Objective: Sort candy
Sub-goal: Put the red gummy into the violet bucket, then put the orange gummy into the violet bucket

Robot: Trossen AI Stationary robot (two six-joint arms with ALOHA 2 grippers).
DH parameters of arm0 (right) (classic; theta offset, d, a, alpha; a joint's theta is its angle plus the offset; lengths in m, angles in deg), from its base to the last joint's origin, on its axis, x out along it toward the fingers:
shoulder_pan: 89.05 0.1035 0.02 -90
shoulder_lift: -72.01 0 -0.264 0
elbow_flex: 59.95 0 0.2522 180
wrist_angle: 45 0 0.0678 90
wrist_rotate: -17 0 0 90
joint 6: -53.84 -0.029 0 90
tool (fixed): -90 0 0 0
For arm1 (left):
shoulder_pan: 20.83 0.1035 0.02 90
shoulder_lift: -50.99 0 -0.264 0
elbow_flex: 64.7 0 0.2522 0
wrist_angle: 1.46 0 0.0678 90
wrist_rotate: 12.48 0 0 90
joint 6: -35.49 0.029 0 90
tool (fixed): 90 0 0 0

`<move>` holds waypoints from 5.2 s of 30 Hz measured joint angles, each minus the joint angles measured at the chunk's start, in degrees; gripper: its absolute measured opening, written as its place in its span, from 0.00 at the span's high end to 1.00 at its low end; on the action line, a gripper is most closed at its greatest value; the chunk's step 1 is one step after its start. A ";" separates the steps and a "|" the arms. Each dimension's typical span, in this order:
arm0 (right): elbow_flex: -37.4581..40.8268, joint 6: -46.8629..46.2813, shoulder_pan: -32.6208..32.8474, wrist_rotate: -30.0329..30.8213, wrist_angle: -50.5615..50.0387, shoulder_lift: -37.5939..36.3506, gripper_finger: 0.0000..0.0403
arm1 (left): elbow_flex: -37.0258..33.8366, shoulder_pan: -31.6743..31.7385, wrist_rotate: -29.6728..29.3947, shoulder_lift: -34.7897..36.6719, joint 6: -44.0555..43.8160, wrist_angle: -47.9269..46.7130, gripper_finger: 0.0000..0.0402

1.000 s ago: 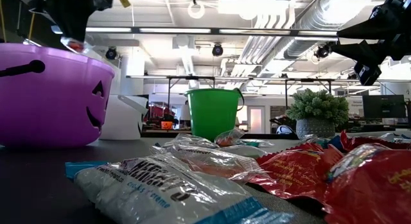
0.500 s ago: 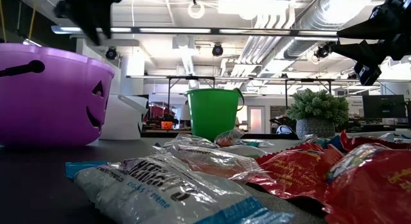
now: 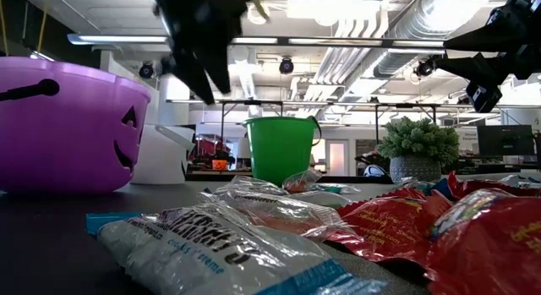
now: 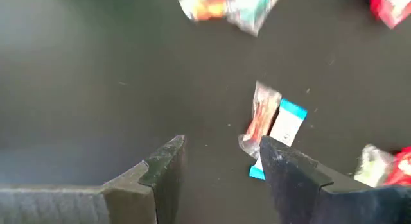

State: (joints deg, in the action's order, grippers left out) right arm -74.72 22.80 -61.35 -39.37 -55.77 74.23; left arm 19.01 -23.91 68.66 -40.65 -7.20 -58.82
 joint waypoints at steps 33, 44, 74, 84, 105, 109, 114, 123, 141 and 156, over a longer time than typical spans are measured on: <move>0.01 0.01 0.00 0.00 0.00 0.02 0.69 | 0.13 1.13 13.25 -20.78 5.12 17.46 0.58; -0.01 0.01 0.00 0.02 0.00 0.02 0.69 | 0.07 1.58 12.57 -20.87 3.90 16.33 0.84; -0.01 0.02 0.00 0.00 0.00 0.02 0.69 | -0.04 -0.40 -0.08 17.77 -4.94 -17.53 0.95; 0.01 0.00 -0.02 0.00 0.00 0.02 0.69 | -0.04 -6.91 2.11 23.09 -23.17 -40.83 0.94; 0.01 0.00 -0.02 0.02 0.00 0.02 0.69 | 0.00 -5.46 -8.41 22.35 -7.49 -18.68 0.63; -0.01 0.00 0.00 0.01 0.00 0.00 0.69 | 0.02 -1.41 -8.24 19.38 -0.39 -9.14 0.63; 0.01 0.00 0.00 0.00 0.00 0.04 0.69 | 0.02 3.67 -4.01 11.89 7.33 1.40 0.63; 0.01 0.00 0.00 0.00 0.00 0.02 0.69 | 0.00 9.69 8.32 -3.41 -3.47 27.39 0.63; 0.01 0.00 0.00 0.00 0.00 0.02 0.69 | -0.02 14.43 10.19 -11.75 52.31 36.16 0.63; 0.00 0.00 0.00 0.00 0.00 0.00 0.69 | 0.04 16.57 9.85 -17.03 71.44 30.09 0.63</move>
State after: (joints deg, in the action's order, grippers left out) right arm -74.72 22.80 -61.34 -39.38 -55.77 74.23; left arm 19.05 -7.34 78.50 -57.68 64.24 -28.72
